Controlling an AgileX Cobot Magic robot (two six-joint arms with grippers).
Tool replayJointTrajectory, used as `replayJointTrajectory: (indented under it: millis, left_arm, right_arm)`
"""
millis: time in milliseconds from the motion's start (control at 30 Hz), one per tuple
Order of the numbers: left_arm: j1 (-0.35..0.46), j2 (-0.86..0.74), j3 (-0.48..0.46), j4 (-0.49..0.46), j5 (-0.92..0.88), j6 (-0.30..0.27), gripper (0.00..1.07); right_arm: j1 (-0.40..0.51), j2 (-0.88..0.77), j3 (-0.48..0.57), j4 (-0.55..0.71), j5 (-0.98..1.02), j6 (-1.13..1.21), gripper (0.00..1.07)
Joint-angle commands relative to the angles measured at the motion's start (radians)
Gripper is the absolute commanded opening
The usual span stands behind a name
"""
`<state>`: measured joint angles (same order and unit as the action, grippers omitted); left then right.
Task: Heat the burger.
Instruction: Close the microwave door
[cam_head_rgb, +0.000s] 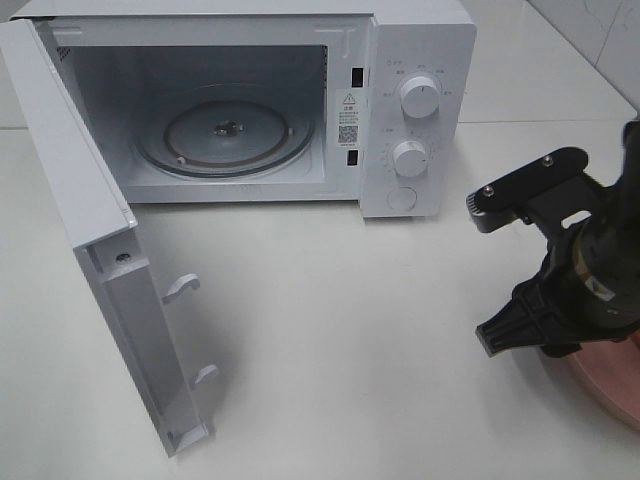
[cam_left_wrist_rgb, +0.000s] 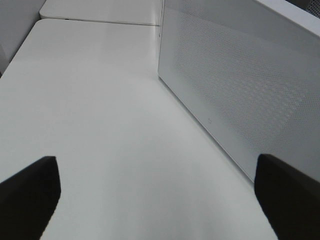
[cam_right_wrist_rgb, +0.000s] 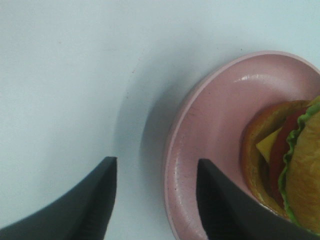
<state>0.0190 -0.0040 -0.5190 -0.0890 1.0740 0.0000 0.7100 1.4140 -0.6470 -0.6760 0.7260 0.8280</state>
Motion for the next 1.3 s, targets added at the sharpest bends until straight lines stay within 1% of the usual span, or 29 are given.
replayJointTrajectory:
  millis: [33, 67, 100, 133, 167, 200, 267, 300, 367, 400, 467, 500, 533, 567, 633, 667, 700, 767, 867, 900, 1000, 1300]
  left_arm:
    - [0.002, -0.007, 0.003, -0.007, -0.009, 0.000, 0.98]
    - [0.002, -0.007, 0.003, -0.007, -0.009, 0.000, 0.98]
    - [0.002, -0.007, 0.003, -0.007, -0.009, 0.000, 0.98]
    - [0.002, -0.007, 0.003, -0.007, -0.009, 0.000, 0.98]
    - [0.002, -0.007, 0.003, -0.007, -0.009, 0.000, 0.98]
    - [0.002, -0.007, 0.003, -0.007, -0.009, 0.000, 0.98]
    - [0.002, -0.007, 0.003, -0.007, -0.009, 0.000, 0.98]
    - [0.002, -0.007, 0.003, -0.007, -0.009, 0.000, 0.98]
    - [0.002, -0.007, 0.003, -0.007, -0.009, 0.000, 0.98]
    - [0.002, -0.007, 0.003, -0.007, -0.009, 0.000, 0.98]
    - [0.002, -0.007, 0.003, -0.007, -0.009, 0.000, 0.98]
    - [0.002, -0.007, 0.003, -0.007, -0.009, 0.000, 0.98]
    - [0.002, -0.007, 0.003, -0.007, -0.009, 0.000, 0.98]
    - [0.002, -0.007, 0.003, -0.007, -0.009, 0.000, 0.98]
    - [0.002, -0.007, 0.003, -0.007, -0.009, 0.000, 0.98]
    - [0.002, -0.007, 0.003, -0.007, -0.009, 0.000, 0.98]
    - [0.002, -0.007, 0.003, -0.007, -0.009, 0.000, 0.98]
    - [0.002, -0.007, 0.003, -0.007, -0.009, 0.000, 0.98]
    - [0.002, -0.007, 0.003, -0.007, -0.009, 0.000, 0.98]
    - [0.002, -0.007, 0.003, -0.007, -0.009, 0.000, 0.98]
    - [0.002, -0.007, 0.003, -0.007, -0.009, 0.000, 0.98]
    - [0.002, -0.007, 0.003, -0.007, -0.009, 0.000, 0.98]
  right_arm:
    - [0.002, -0.127, -0.004, 0.063, 0.015, -0.112, 0.61]
    - [0.002, -0.127, -0.004, 0.063, 0.015, -0.112, 0.61]
    - [0.002, -0.159, -0.004, 0.073, 0.017, -0.127, 0.63]
    - [0.002, -0.221, -0.004, 0.097, 0.018, -0.166, 0.67]
    - [0.002, -0.221, -0.004, 0.097, 0.018, -0.166, 0.67]
    - [0.002, -0.274, -0.004, 0.130, 0.019, -0.205, 0.71]
    - [0.002, -0.303, -0.004, 0.145, 0.021, -0.222, 0.73]
    - [0.002, -0.352, -0.004, 0.189, 0.026, -0.268, 0.76]
    - [0.002, -0.373, -0.004, 0.209, 0.029, -0.288, 0.77]
    - [0.002, -0.428, -0.004, 0.256, 0.039, -0.334, 0.77]
    - [0.002, -0.455, -0.004, 0.279, 0.048, -0.356, 0.76]
    - [0.002, -0.506, -0.004, 0.320, 0.065, -0.396, 0.76]
    - [0.002, -0.506, -0.004, 0.320, 0.065, -0.396, 0.76]
    - [0.002, -0.561, -0.004, 0.349, 0.090, -0.425, 0.76]
    - [0.002, -0.583, -0.004, 0.357, 0.102, -0.433, 0.76]
    - [0.002, -0.639, -0.004, 0.365, 0.126, -0.441, 0.76]
    - [0.002, -0.639, -0.004, 0.365, 0.126, -0.441, 0.76]
    - [0.002, -0.743, -0.004, 0.375, 0.173, -0.448, 0.76]
    - [0.002, -0.763, -0.004, 0.375, 0.185, -0.449, 0.76]
    - [0.002, -0.809, -0.004, 0.375, 0.207, -0.450, 0.76]
    - [0.002, -0.862, -0.004, 0.375, 0.244, -0.451, 0.76]
    - [0.002, -0.969, -0.004, 0.376, 0.367, -0.451, 0.76]
